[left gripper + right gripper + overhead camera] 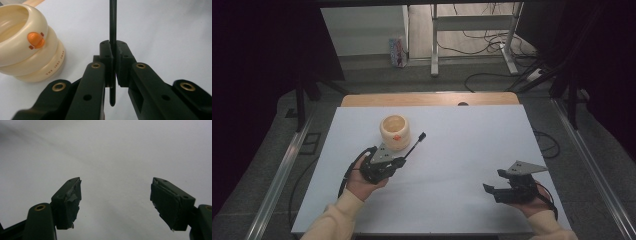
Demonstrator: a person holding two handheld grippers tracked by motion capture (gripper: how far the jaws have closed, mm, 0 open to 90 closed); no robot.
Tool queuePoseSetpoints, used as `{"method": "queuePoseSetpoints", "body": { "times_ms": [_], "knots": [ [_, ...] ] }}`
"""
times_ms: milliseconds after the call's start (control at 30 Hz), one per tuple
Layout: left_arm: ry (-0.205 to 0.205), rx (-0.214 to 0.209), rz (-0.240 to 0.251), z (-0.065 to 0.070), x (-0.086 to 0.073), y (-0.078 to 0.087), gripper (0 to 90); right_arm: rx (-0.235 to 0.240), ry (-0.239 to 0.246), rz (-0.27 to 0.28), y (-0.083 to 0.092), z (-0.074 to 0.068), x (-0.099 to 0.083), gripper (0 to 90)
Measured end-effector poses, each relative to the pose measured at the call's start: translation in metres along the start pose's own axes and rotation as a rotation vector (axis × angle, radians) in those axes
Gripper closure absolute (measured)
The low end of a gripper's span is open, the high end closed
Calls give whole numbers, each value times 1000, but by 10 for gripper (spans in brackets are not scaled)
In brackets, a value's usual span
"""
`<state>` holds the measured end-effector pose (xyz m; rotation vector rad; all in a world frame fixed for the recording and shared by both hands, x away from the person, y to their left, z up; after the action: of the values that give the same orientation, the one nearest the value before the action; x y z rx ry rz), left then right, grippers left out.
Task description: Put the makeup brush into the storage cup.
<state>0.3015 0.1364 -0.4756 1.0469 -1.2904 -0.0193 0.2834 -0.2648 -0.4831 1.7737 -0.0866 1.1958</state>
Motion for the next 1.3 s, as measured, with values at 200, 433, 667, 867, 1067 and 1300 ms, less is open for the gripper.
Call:
{"method": "queuePoseSetpoints", "body": {
  "times_ms": [200,433,667,867,1067,1300],
  "knots": [
    [3,17,15,-2,1,3,853,-16,-12,-7,3,4,-4,246],
    [14,26,36,-4,2,7,853,-26,-19,-5,5,7,-6,244],
    [34,16,75,-6,7,11,853,-27,-13,-3,5,5,-5,237],
    [36,27,88,-9,13,15,853,-19,-10,-2,5,5,-6,236],
    [32,46,110,-16,23,20,853,-17,-7,-2,4,5,-5,235],
    [45,55,129,-24,30,25,853,-19,-13,2,4,6,-4,233]
  ]
}}
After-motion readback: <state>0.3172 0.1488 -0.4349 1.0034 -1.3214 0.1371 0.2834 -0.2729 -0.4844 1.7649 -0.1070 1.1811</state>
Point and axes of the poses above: each handheld gripper's, and its own axes: y roughly backward along the jaws, x roughly out of its top, z roughly to its right, the point moved 2 cm from there along -y, roughly forward along the jaws, and after that the axes turned 2 degrees about -y, right-handed, at the moved point
